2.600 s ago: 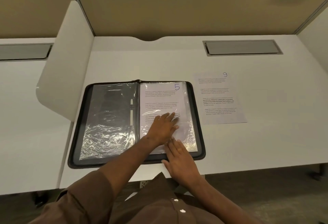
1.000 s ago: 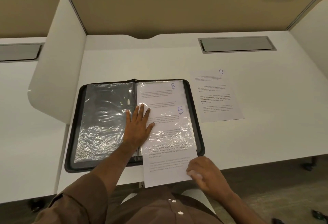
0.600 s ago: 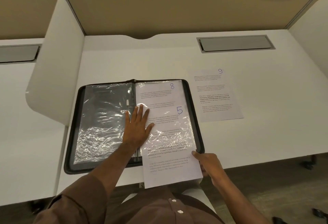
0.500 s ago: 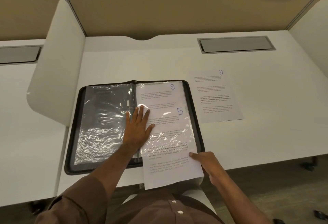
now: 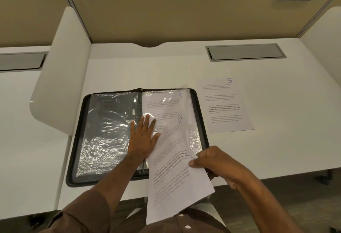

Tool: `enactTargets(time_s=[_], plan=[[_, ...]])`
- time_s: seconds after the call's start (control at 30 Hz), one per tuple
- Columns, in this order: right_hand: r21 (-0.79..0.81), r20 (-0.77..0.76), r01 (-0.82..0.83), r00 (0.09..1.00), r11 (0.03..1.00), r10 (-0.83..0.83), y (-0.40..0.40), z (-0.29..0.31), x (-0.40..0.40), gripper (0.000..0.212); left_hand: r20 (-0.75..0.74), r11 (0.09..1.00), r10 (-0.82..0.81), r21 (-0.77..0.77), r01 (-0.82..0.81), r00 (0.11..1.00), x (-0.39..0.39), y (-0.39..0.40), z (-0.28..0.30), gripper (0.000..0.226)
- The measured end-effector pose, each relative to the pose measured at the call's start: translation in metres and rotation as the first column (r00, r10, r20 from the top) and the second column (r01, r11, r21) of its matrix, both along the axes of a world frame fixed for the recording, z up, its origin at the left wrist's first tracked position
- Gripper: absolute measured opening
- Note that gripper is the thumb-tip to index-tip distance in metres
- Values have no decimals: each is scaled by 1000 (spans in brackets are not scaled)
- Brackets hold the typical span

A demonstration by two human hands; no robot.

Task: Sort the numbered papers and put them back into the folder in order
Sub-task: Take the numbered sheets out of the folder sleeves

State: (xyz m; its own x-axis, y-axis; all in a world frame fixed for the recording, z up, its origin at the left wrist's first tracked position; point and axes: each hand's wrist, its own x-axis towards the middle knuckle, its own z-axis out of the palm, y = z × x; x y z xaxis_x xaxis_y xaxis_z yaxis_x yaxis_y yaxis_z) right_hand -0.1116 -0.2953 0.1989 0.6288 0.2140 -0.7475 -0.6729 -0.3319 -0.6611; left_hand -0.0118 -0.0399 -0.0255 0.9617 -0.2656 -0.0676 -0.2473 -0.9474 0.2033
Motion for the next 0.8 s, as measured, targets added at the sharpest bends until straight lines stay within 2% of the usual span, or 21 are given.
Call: enactTargets(time_s=[0.1,0.2,0.33,0.6,0.7,0.8], plan=[[-17,-7,-90,996,996,90,6,11,-3,12,0,1000,5,-19,-5,1000,1,0,1,71],[-17,-38,-109,993,994,108,12,15,-13,11,-13,999,12,-48,-13,1000,1,0,0,72],[3,-103,-141,985,990,141,20,14,-21,23,4,996,18,-85,-18,1000,1,0,2,74],[156,-132,-150,976,976,171,31,29,-14,29,42,994,12,-112,-7,999,1,1,2,77],[212,-109,-53,991,976,78,39,33,-9,20,37,993,0,-117,5,999,2,2,0,78],[252,-97,132,989,959,-111,50,35,-6,10,17,995,-7,-103,9,1000,3,4,-2,73]])
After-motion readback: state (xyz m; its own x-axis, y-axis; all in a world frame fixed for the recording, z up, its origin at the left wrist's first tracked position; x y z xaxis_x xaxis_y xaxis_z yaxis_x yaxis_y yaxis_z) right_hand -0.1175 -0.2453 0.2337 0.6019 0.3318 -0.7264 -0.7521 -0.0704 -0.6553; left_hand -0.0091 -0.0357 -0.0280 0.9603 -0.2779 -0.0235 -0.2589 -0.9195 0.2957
